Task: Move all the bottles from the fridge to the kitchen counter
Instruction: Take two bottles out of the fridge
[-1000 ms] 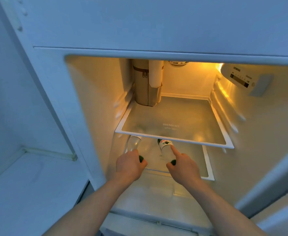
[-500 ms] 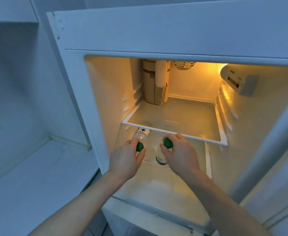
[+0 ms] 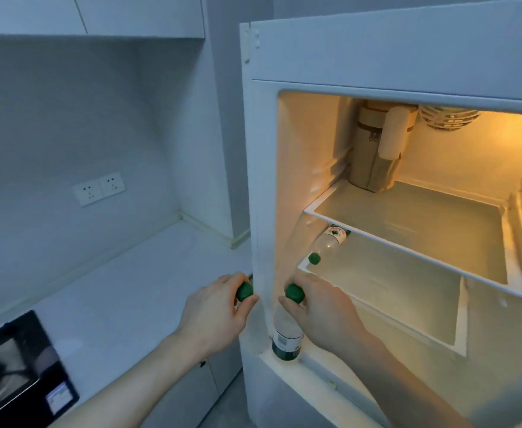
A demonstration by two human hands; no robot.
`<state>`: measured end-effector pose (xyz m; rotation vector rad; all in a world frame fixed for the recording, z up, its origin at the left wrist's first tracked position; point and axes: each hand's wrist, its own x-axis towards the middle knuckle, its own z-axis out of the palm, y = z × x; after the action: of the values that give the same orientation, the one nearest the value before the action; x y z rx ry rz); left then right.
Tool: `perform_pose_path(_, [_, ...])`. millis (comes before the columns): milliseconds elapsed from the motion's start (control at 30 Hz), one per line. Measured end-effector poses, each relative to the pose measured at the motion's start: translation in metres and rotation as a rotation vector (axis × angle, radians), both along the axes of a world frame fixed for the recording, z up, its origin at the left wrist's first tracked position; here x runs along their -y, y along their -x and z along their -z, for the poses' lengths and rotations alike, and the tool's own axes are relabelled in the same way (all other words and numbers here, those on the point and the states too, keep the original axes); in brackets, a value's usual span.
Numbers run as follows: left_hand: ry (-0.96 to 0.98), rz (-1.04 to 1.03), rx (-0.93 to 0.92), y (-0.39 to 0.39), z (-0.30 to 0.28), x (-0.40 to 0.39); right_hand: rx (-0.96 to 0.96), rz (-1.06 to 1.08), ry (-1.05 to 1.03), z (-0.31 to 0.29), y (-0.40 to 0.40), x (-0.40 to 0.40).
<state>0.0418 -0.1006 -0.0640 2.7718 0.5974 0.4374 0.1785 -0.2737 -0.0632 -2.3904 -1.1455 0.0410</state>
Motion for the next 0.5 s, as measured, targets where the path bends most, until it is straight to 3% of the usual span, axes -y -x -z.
perform_pose_path(500, [0.094, -0.478, -0.025, 0.277, 0.008, -0.07, -0.052, -0.457, 0.104, 0.023, 0.199, -0.149])
